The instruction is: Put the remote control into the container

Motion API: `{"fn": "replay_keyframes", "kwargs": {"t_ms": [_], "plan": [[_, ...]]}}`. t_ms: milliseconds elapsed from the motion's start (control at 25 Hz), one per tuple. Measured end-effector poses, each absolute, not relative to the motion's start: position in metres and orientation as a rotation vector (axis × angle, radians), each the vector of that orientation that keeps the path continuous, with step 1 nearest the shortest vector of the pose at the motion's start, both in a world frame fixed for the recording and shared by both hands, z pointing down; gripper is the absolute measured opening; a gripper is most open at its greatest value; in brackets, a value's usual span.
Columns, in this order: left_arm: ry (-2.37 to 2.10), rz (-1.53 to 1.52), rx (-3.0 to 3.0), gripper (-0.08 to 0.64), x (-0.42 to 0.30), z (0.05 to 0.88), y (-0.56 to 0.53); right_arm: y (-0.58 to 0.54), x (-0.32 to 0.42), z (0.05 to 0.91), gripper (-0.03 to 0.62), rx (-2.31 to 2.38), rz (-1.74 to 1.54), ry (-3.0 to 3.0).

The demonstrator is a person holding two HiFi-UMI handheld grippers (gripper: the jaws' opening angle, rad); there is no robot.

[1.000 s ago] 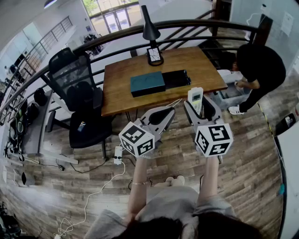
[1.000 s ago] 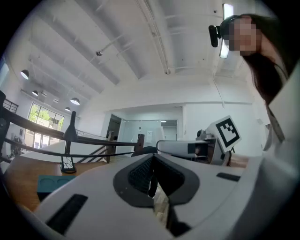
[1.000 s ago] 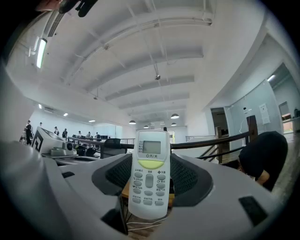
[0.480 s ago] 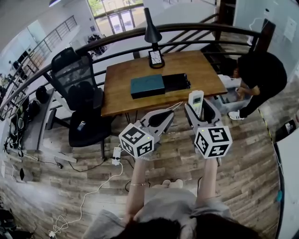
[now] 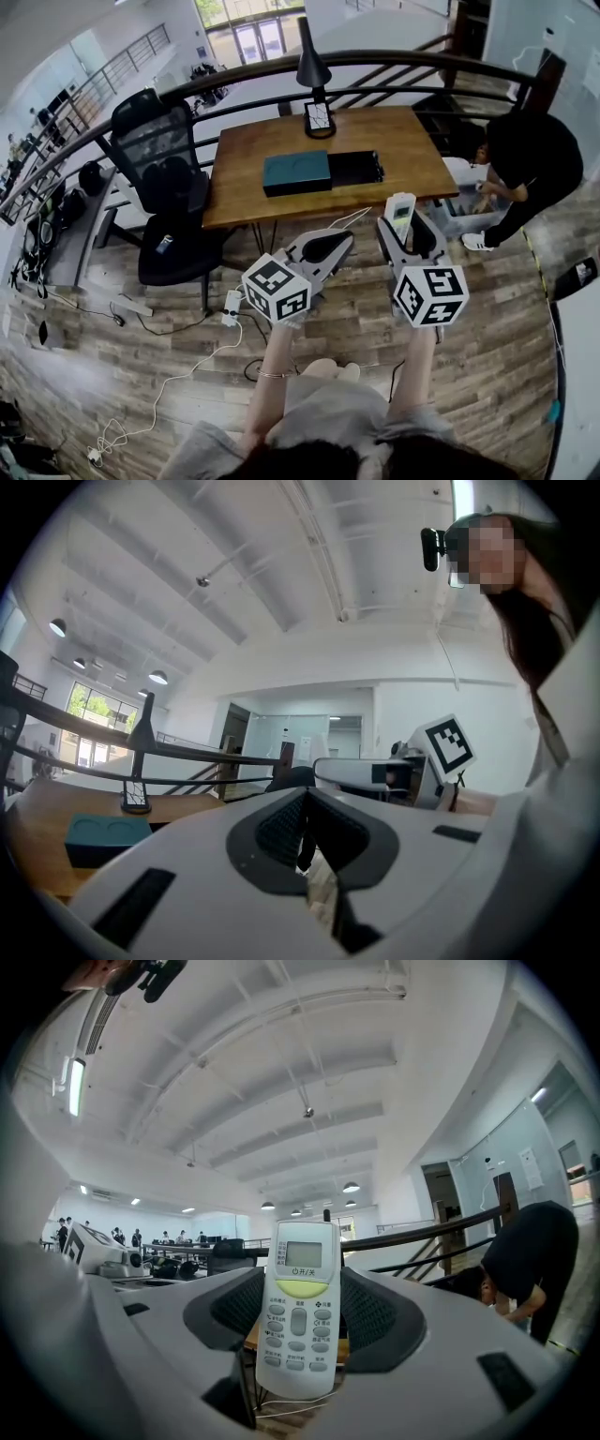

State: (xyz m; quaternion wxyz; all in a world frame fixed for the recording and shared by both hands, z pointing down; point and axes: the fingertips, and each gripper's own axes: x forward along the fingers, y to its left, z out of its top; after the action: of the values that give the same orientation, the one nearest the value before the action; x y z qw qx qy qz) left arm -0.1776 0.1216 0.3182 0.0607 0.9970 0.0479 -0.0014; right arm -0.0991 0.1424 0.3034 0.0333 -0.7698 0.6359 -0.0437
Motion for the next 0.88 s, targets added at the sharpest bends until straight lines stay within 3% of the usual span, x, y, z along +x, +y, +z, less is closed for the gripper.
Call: {"fn": "replay_keyframes", "kwargs": {"t_ms": [880], "plan": [[0.159, 0.01, 2.986, 0.003, -0.13, 0.333, 0.042, 0.061, -0.058, 0.319, 0.251, -2.371, -0.165, 1.986]]}}
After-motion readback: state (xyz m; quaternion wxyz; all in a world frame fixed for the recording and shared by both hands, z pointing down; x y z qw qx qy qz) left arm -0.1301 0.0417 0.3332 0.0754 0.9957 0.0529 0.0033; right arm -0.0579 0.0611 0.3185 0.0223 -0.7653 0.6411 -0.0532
